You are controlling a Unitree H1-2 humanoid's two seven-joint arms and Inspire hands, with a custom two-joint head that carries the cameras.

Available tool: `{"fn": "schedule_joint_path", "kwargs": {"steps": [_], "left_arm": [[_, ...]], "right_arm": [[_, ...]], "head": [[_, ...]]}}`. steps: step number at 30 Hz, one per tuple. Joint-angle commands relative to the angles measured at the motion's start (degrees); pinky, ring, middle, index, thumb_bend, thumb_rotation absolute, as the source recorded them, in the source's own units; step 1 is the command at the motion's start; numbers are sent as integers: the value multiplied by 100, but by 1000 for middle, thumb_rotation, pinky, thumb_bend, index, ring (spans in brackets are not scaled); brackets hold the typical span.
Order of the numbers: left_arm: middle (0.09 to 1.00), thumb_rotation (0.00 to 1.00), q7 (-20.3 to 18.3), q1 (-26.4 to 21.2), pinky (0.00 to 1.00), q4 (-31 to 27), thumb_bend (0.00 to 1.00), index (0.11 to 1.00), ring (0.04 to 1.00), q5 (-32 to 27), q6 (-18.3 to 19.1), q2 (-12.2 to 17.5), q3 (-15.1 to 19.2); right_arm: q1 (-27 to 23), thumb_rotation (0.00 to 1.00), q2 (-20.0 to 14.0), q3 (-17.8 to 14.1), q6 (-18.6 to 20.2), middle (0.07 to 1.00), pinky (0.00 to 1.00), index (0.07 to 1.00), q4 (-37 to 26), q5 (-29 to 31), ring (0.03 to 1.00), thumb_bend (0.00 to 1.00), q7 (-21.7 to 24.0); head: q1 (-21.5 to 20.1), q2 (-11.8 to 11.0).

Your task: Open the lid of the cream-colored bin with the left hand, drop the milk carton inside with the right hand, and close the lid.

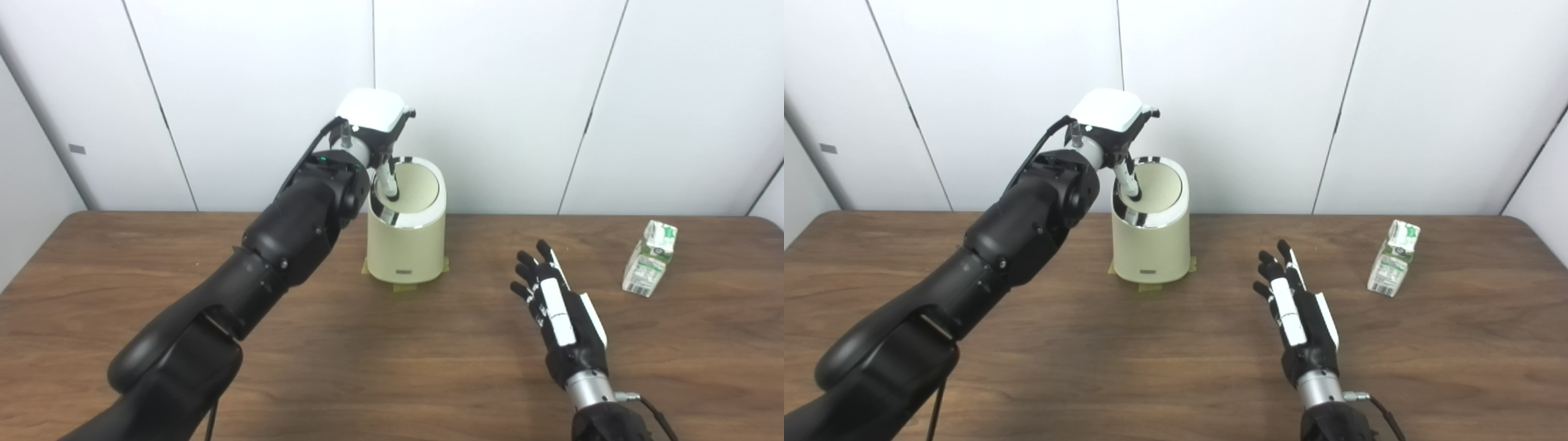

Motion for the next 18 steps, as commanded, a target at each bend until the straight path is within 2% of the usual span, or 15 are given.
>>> {"fn": "schedule_joint_path", "kwargs": {"steps": [1,6,18], "left_arm": [[919,94,-209,-309,839,-26,983,916,912,-36,49,-12,19],[944,97,-445,-512,842,-111,984,925,923,-69,203,-39,95],[929,75,-470,-513,838,-203,982,928,918,-151,226,-84,135]], "right_arm": [[-269,855,-13,-27,-276,916,874,989,-95,27,930,723,8],[-277,861,-5,-13,-256,921,878,994,-121,32,934,719,37],[-284,852,9,-17,-198,913,865,991,-171,44,925,721,32]], "head": [[3,5],[8,12],[8,72]]}}
